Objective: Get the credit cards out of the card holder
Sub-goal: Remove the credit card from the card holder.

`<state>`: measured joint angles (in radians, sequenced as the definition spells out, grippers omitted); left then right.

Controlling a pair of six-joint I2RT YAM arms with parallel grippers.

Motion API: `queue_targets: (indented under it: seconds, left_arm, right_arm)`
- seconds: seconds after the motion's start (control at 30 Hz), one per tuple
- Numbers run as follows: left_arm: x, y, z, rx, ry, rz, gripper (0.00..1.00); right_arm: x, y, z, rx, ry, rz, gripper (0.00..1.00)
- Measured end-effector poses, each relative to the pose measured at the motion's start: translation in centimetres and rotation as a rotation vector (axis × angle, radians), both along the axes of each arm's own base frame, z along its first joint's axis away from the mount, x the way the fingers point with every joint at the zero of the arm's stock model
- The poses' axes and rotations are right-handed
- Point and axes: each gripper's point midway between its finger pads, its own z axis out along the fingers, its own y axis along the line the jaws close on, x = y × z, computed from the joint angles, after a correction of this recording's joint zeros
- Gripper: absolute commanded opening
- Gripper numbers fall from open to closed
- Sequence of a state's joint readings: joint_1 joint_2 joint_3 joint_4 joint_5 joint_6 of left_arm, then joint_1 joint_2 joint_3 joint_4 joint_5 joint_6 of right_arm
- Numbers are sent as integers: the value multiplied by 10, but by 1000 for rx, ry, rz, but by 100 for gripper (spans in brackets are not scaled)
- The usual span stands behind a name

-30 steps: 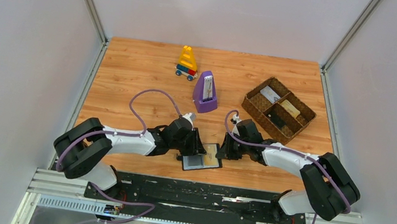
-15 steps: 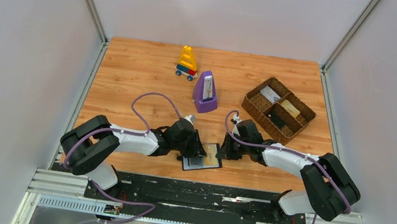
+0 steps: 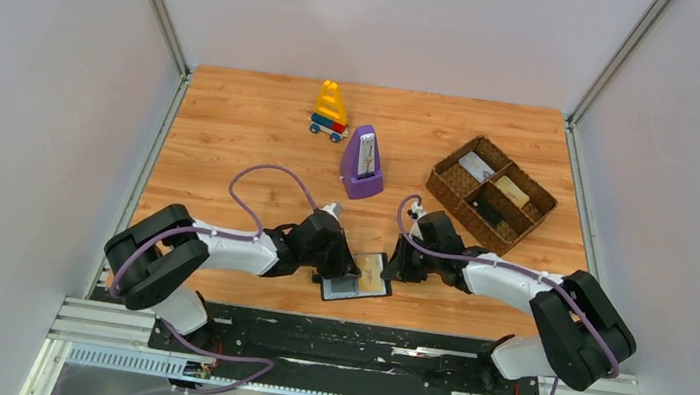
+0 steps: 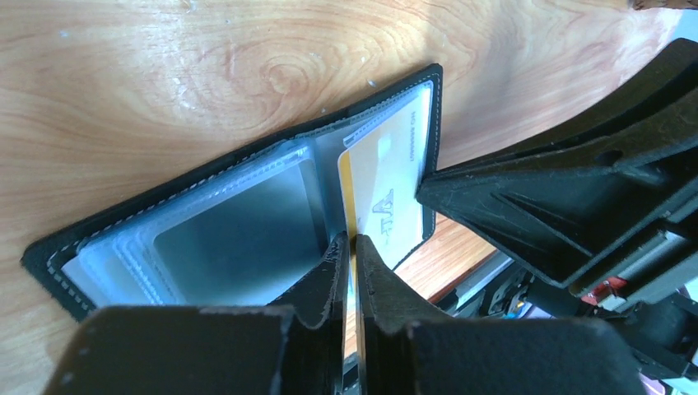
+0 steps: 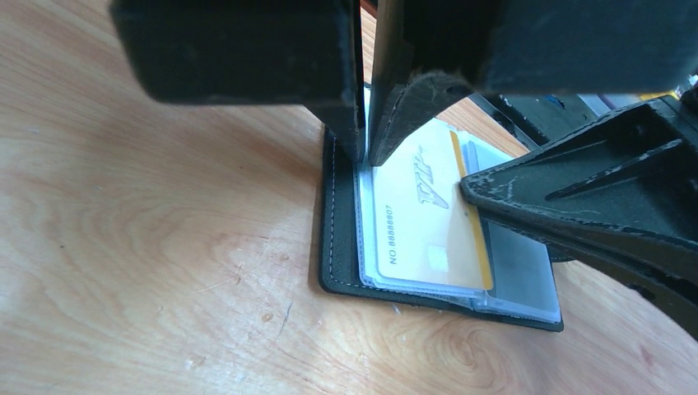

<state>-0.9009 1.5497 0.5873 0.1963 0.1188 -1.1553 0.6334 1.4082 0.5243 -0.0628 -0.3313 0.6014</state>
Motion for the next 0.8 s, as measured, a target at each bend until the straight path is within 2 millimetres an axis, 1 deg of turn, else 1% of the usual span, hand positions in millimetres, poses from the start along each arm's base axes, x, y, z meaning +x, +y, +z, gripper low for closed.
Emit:
queue_targets:
  seconds: [0.1, 0.23, 0.47, 0.63, 0.7, 0.8]
  left_arm:
    - [0, 5, 5, -6, -15, 15, 0]
    - [-2, 9, 11, -25, -37, 20, 0]
    - [-3, 12, 11, -30, -38, 29, 0]
    - [-5, 30, 15, -16, -54, 76, 0]
    - [-5, 39, 20, -11, -67, 99, 0]
    - [-2, 45, 29, -12, -89, 123, 0]
  right_arm:
    - [1, 0, 0, 1, 1, -4, 8]
    - [1, -1, 0, 1, 2, -9, 8]
    - [2, -1, 0, 1, 3, -11, 8]
    - [2, -2, 0, 2, 3, -12, 8]
    - [2, -2, 0, 2, 4, -13, 8]
    - [3, -3, 0, 2, 5, -15, 8]
